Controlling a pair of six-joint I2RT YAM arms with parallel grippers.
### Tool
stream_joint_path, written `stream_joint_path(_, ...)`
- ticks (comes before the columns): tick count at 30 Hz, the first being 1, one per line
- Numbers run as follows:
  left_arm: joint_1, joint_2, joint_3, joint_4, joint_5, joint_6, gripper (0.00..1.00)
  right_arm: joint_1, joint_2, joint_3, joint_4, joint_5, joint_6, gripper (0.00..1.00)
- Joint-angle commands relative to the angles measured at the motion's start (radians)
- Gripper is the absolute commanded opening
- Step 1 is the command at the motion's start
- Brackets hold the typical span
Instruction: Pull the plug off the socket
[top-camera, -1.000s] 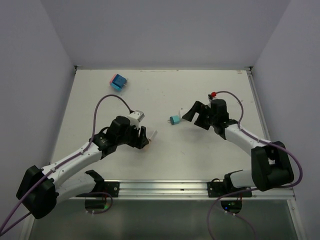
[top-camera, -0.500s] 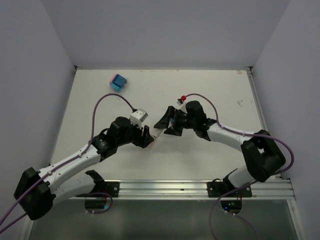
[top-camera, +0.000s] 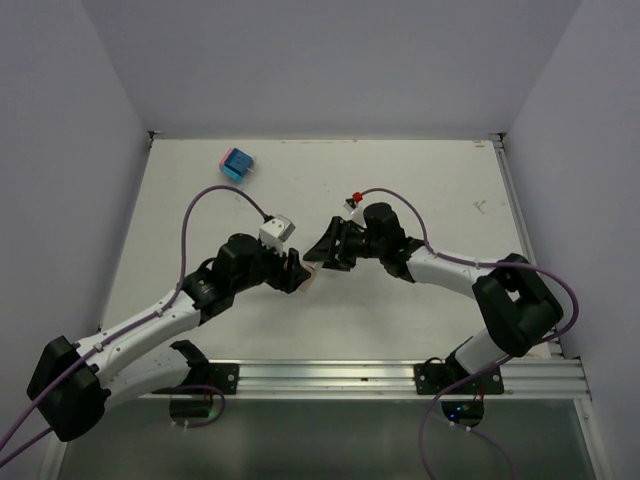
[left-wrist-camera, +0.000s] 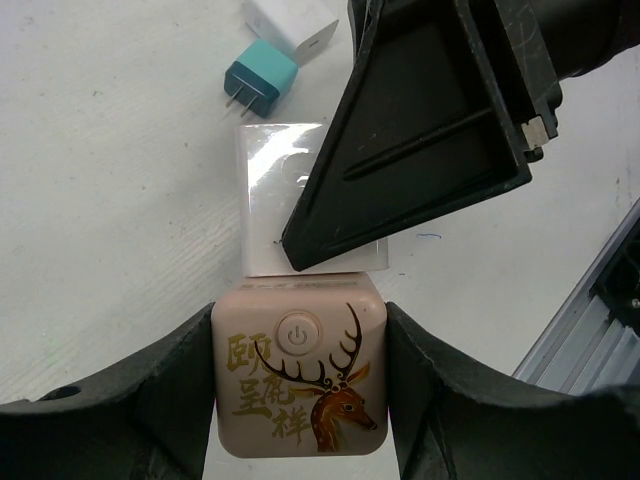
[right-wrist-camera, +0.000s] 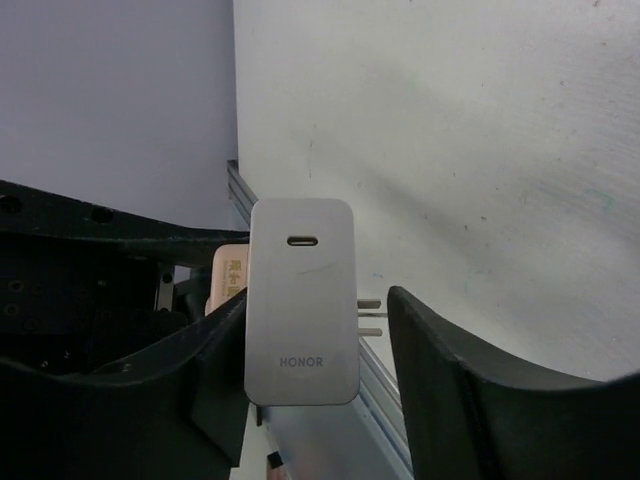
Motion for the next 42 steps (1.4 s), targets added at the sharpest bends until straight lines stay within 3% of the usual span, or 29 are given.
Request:
stream_joint_path(1, -0.005, -0.032, -0.007, 0.136, 0.007, 0.01, 0.0, 0.002, -0.027, 0.038, 0.019, -0.016, -0.016, 0.54)
stream_joint_path(7, -0.005, -0.043, -0.029, 0.136, 0.001, 0.002, 0.01, 0.004, -0.035, 0.032, 0.029, -0.01, -0.01, 0.17)
stream_joint_path(9, -0.005, -0.041, -0.035, 0.139, 0.001, -0.001, 0.1, 0.002, -0.041, 0.032, 0.029, -0.012, -0.01, 0.06)
stream_joint_path(11, -0.005, -0.035, -0.041, 0.143, 0.007, -0.01, 0.27, 0.002, -0.047, 0.034, 0.027, -0.012, -0.01, 0.0)
stream_joint_path(13, -0.005, -0.02, -0.042, 0.149, 0.014, -0.018, 0.45, 0.002, -0.047, 0.034, 0.025, -0.012, -0.01, 0.0)
stream_joint_path(17, -0.005, 0.016, -0.044, 0.165, 0.033, -0.03, 0.59, 0.002, -0.053, 0.03, 0.024, -0.01, -0.009, 0.0)
stream_joint_path(24, -0.011, 0.079, -0.022, 0.166, 0.037, -0.038, 0.71, 0.005, -0.062, 0.029, 0.009, 0.002, -0.015, 0.0)
stream_joint_path(25, -0.014, 0.085, -0.019, 0.166, 0.041, -0.039, 0.76, 0.005, -0.061, 0.029, 0.01, 0.004, -0.016, 0.0)
stream_joint_path(30, -0.023, 0.112, -0.015, 0.171, 0.032, -0.048, 0.79, 0.007, -0.059, 0.027, 0.009, 0.01, -0.015, 0.0)
stream_joint_path(33, -0.031, 0.12, -0.015, 0.163, 0.026, -0.048, 0.74, 0.005, -0.061, 0.027, 0.007, 0.013, -0.016, 0.0)
stream_joint_path(35, -0.035, 0.12, -0.015, 0.159, 0.02, -0.047, 0.57, 0.007, -0.061, 0.029, 0.004, 0.015, -0.018, 0.0)
stream_joint_path(36, -0.035, 0.119, -0.018, 0.159, 0.018, -0.047, 0.4, 0.007, -0.059, 0.029, 0.002, 0.016, -0.021, 0.0)
stream_joint_path(39, -0.037, 0.117, -0.019, 0.162, 0.014, -0.048, 0.08, 0.007, -0.061, 0.027, -0.001, 0.022, -0.023, 0.0)
stream_joint_path(40, -0.038, 0.119, -0.021, 0.16, 0.014, -0.047, 0.0, 0.007, -0.062, 0.027, -0.002, 0.024, -0.023, 0.0)
stream_joint_path(42, -0.042, 0.122, -0.022, 0.151, 0.018, -0.056, 0.0, 0.007, -0.064, 0.026, -0.004, 0.036, -0.023, 0.0)
